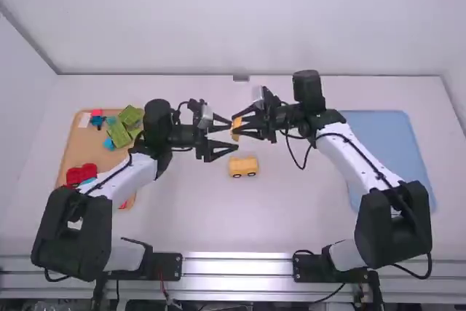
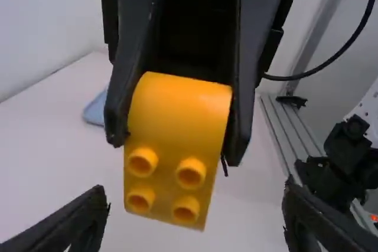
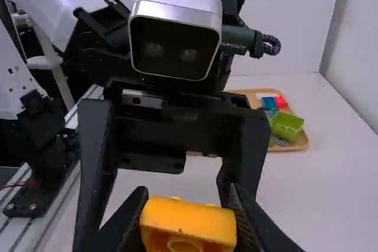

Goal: Assemble lego blocks to make yellow taxi

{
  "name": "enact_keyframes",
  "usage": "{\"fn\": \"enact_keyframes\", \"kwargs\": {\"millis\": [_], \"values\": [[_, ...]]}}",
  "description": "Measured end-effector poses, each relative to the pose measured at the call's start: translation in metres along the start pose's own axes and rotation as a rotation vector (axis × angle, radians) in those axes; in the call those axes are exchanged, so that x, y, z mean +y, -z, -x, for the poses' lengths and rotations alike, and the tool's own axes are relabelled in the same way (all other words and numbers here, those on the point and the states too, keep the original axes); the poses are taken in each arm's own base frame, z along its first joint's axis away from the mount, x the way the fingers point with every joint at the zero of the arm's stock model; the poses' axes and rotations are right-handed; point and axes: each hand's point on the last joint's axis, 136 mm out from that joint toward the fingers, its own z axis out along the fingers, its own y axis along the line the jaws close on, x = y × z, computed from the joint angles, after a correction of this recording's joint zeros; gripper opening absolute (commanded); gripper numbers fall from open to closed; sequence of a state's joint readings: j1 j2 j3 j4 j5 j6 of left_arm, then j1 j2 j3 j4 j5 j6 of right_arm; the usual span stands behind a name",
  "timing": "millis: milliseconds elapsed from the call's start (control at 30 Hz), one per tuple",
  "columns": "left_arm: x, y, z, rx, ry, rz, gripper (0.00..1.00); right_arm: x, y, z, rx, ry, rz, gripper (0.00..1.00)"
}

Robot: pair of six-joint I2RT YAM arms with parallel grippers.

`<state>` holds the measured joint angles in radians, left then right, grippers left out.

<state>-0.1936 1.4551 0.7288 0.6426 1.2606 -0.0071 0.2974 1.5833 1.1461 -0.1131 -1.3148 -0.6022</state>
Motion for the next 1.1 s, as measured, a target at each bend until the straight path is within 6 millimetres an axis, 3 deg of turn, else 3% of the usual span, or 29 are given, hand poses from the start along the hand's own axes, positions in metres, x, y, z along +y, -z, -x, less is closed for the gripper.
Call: {"fn": "enact_keyframes", "kwargs": {"millis": [167,333,567,700,733,767,800,833,867,967,1100], "values": [[0.0,0.0,0.001,-0.003,-0.01,0.0,0.56,0.001,-0.001,0.001,-0.002,0.005,0.006,0.04],[0.001,0.0,0.003,-0.008,-0.021,0.005,0.47,0.002,-0.001,0.001,-0.006,0.003,0.012,0.04],[0.002,0.0,0.004,-0.009,-0.036,0.012,0.22,0.006,-0.001,0.003,-0.018,-0.012,0.032,0.04],[0.001,-0.001,0.006,-0.014,-0.054,0.01,0.14,0.006,-0.001,0.005,-0.021,-0.014,0.034,0.06],[0.001,-0.001,0.007,-0.016,-0.059,0.01,0.13,0.006,-0.001,0.006,-0.023,-0.012,0.035,0.19],[0.001,-0.002,0.007,-0.016,-0.061,0.01,0.13,0.006,-0.001,0.006,-0.023,-0.012,0.036,0.22],[0.001,-0.002,0.007,-0.017,-0.063,0.01,0.11,0.006,0.0,0.006,-0.024,-0.012,0.036,0.46],[0.002,-0.002,0.007,-0.016,-0.058,0.012,0.11,0.006,0.0,0.006,-0.023,-0.012,0.036,0.85],[0.001,-0.002,0.006,-0.013,-0.048,0.012,0.09,0.004,-0.001,0.005,-0.017,-0.001,0.027,0.98],[0.007,-0.003,-0.006,0.017,0.037,0.046,0.02,-0.002,-0.001,0.002,0.004,0.003,-0.01,0.98],[0.031,0.013,-0.034,0.081,0.205,0.185,0.02,-0.03,0.016,-0.007,0.05,-0.063,-0.149,0.98]]}}
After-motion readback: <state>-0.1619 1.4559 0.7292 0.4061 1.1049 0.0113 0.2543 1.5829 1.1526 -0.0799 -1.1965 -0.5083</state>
